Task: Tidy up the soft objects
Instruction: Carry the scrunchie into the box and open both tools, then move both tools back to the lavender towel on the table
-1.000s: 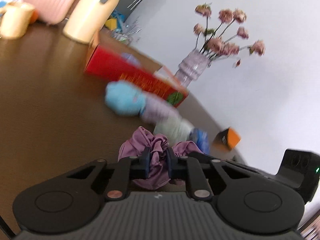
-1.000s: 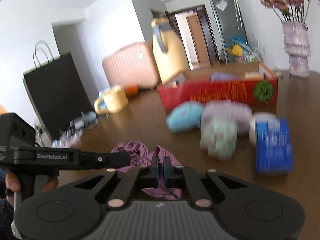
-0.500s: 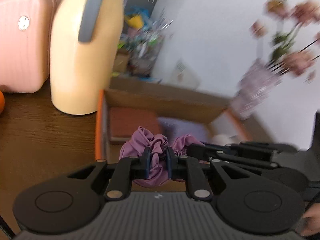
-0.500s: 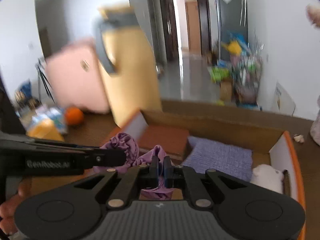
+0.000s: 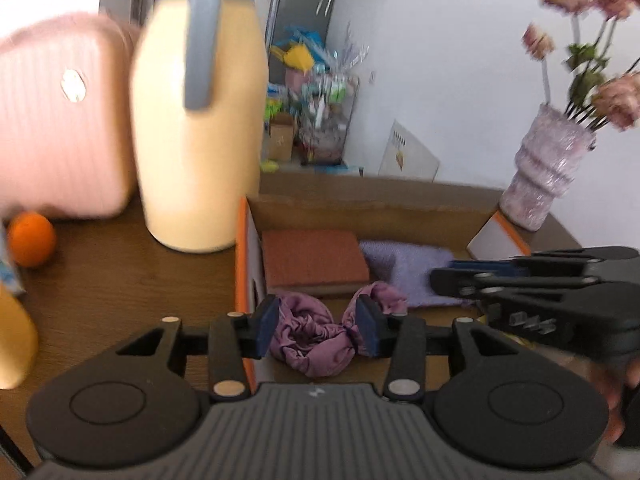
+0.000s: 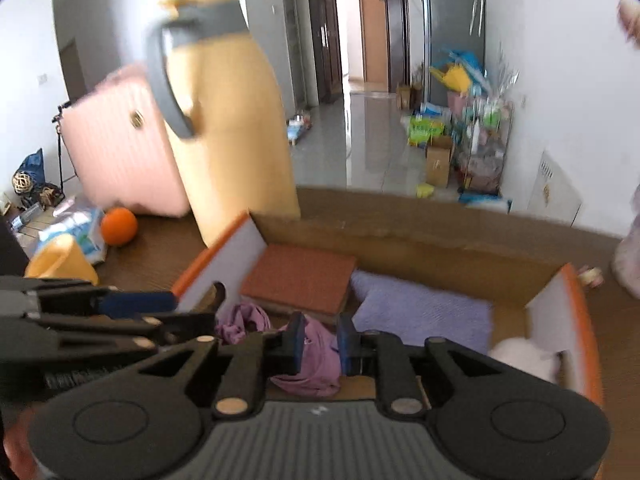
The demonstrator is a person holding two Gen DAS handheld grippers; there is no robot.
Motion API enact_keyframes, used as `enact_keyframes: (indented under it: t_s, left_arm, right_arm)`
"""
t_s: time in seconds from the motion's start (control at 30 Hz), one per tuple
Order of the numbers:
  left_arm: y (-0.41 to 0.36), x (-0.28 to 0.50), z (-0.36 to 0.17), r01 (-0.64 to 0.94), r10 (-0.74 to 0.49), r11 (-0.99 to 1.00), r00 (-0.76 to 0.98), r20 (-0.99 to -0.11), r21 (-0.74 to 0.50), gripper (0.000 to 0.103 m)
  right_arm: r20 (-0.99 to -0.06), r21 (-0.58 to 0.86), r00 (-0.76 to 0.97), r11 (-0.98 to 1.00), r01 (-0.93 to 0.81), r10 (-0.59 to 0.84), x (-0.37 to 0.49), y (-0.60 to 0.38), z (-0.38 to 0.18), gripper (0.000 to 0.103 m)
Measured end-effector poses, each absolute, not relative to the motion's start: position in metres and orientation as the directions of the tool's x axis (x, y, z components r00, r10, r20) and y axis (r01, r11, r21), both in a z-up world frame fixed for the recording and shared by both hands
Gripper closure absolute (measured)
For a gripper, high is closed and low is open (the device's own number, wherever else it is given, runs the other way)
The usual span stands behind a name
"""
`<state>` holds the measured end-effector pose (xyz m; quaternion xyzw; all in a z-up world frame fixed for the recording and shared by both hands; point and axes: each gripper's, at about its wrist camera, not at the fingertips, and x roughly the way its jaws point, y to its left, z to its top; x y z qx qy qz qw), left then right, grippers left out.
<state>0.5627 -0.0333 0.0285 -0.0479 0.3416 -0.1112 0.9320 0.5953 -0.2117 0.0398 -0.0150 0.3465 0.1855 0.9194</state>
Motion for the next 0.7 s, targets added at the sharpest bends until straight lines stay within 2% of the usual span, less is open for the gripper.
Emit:
enact_keyframes:
  t_s: [0.27, 0.4, 0.7]
  left_arm:
    - [0.014, 0.441, 0.100, 0.179, -0.185, 0.982, 0.840, -0.509, -0.061, 0.034]
    - [0.029, 0.376, 0.113, 0.133, -0.126, 0.991, 0.877, -0.464, -0.019, 0.031]
    - [0.013, 0.283, 0.121, 0.173, -0.180, 0.984, 0.912, -0.370, -0.051, 0.024]
  right_arm:
    - [-0.522, 0.017, 0.811, 0.954, -0.298, 0.263, 0.466, -0.302, 0.122, 0.068]
    - [-0.478, 0.022, 0.850, 0.970, -0.241, 0.222, 0.398, -0.346, 0.130, 0.066]
    - [-0.388, 0.105, 0.882, 0.963, -0.247, 0.268, 0.304, -0.358, 0.125, 0.065]
